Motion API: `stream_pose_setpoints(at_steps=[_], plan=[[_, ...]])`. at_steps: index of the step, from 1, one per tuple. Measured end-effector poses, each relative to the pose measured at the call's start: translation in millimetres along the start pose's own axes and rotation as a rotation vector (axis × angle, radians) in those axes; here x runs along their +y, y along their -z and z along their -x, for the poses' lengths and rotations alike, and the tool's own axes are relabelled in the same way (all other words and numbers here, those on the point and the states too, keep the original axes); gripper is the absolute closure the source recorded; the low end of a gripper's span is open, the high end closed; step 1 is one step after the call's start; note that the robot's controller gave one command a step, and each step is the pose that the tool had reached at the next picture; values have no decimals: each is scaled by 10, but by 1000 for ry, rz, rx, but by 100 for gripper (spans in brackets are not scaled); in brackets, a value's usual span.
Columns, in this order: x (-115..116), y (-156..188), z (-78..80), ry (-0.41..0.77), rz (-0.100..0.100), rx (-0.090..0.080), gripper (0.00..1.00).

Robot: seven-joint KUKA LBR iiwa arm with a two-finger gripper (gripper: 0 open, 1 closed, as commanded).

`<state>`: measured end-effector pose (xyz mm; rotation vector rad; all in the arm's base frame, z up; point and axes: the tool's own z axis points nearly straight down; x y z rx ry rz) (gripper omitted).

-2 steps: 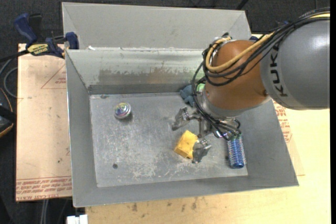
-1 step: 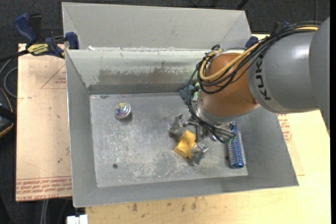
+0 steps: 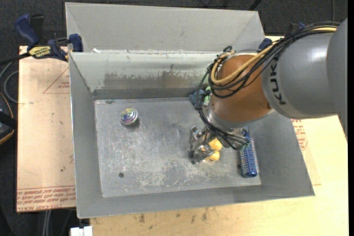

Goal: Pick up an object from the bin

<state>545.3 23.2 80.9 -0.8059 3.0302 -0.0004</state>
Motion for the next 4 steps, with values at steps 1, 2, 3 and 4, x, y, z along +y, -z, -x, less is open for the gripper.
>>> stream_pose_setpoints(at_steps=[1,2,3,4], plan=[[-1055,900,-779,125,-6,1,100],[-1000,869,-753,132,2,3,0],[-850,201,-529,50,-13,-18,0],[-699,622,-87,473,0,-3,0]])
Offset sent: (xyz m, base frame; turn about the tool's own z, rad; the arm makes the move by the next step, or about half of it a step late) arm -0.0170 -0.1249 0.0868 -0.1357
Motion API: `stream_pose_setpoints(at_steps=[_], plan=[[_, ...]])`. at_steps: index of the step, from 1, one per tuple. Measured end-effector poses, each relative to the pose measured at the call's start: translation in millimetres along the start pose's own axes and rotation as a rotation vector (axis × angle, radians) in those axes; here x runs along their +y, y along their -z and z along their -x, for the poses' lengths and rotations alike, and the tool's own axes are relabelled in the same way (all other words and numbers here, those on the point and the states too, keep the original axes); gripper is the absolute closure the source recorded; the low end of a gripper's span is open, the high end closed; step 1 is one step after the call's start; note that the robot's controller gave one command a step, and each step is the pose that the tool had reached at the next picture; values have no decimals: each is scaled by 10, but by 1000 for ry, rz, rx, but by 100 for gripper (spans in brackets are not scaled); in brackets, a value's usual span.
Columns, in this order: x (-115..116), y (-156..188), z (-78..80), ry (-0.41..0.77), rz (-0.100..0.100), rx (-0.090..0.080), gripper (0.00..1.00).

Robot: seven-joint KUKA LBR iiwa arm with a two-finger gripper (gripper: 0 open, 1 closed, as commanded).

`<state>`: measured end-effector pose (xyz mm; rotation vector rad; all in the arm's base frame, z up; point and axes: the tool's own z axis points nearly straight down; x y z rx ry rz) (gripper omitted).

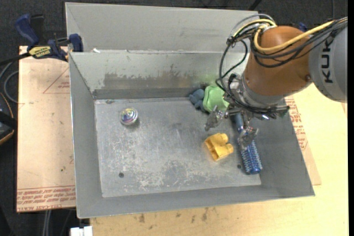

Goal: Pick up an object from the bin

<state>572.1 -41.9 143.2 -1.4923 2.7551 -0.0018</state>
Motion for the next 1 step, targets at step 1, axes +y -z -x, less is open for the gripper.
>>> stream_pose_setpoints(at_steps=[1], plan=[[282,-692,-429,13,0,-2,0]])
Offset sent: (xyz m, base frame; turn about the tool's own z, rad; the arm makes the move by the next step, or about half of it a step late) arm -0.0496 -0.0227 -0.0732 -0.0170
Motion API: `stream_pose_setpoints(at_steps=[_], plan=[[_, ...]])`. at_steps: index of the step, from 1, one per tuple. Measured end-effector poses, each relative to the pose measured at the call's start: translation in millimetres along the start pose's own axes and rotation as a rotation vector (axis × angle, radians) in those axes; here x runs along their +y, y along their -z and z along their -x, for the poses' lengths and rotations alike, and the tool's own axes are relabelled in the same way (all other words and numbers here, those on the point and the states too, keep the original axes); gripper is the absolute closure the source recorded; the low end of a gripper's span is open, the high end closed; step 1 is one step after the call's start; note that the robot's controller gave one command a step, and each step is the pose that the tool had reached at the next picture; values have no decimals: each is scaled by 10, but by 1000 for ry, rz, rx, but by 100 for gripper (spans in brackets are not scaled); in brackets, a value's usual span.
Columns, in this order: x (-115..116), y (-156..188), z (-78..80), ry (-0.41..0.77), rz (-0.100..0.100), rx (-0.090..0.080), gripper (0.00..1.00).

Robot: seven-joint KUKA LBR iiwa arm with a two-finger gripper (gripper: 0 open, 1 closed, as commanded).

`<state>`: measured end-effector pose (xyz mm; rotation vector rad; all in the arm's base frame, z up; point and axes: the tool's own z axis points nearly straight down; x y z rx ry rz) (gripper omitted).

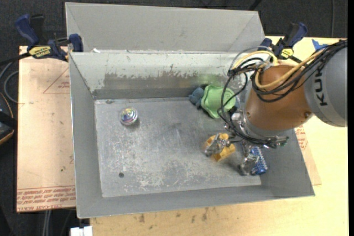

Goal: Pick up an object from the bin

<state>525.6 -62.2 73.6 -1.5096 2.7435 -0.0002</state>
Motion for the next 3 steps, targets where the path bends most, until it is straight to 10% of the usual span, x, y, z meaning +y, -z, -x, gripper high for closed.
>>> stream_pose_setpoints(at_steps=[1,2,3], plan=[[-476,739,-133,241,15,2,0],[-415,63,376,336,15,4,0],[-447,90,349,330,8,4,100]])
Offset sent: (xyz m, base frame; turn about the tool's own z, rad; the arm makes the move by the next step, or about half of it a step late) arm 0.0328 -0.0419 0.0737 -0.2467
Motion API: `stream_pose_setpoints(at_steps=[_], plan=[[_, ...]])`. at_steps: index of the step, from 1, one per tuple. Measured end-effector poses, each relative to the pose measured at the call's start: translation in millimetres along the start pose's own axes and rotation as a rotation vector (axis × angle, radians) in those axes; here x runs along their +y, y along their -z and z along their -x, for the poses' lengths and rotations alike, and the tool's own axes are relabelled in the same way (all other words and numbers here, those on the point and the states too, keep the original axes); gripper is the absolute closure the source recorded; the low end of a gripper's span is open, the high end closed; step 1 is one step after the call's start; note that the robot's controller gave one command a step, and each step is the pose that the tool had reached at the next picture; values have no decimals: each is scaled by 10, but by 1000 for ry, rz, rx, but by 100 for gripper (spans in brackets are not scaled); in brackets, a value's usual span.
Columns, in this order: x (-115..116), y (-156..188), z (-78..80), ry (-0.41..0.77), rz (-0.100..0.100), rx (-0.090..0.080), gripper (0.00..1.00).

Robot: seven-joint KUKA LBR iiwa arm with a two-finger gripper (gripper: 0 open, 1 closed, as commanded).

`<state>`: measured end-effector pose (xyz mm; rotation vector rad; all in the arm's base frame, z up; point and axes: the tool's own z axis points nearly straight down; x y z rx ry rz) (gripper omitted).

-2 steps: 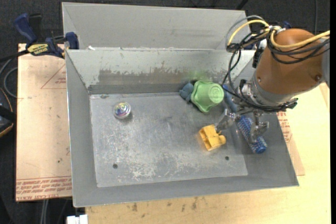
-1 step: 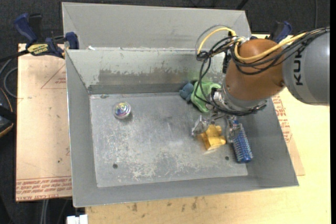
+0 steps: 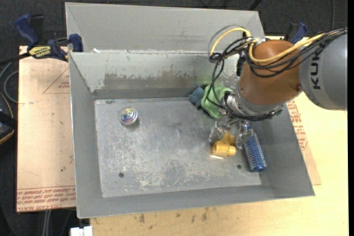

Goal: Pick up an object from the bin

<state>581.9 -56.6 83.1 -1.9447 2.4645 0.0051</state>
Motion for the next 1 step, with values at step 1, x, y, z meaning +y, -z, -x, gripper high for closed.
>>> stream_pose_setpoints(at_steps=[1], plan=[[85,1301,-180,-24,-11,1,100]])
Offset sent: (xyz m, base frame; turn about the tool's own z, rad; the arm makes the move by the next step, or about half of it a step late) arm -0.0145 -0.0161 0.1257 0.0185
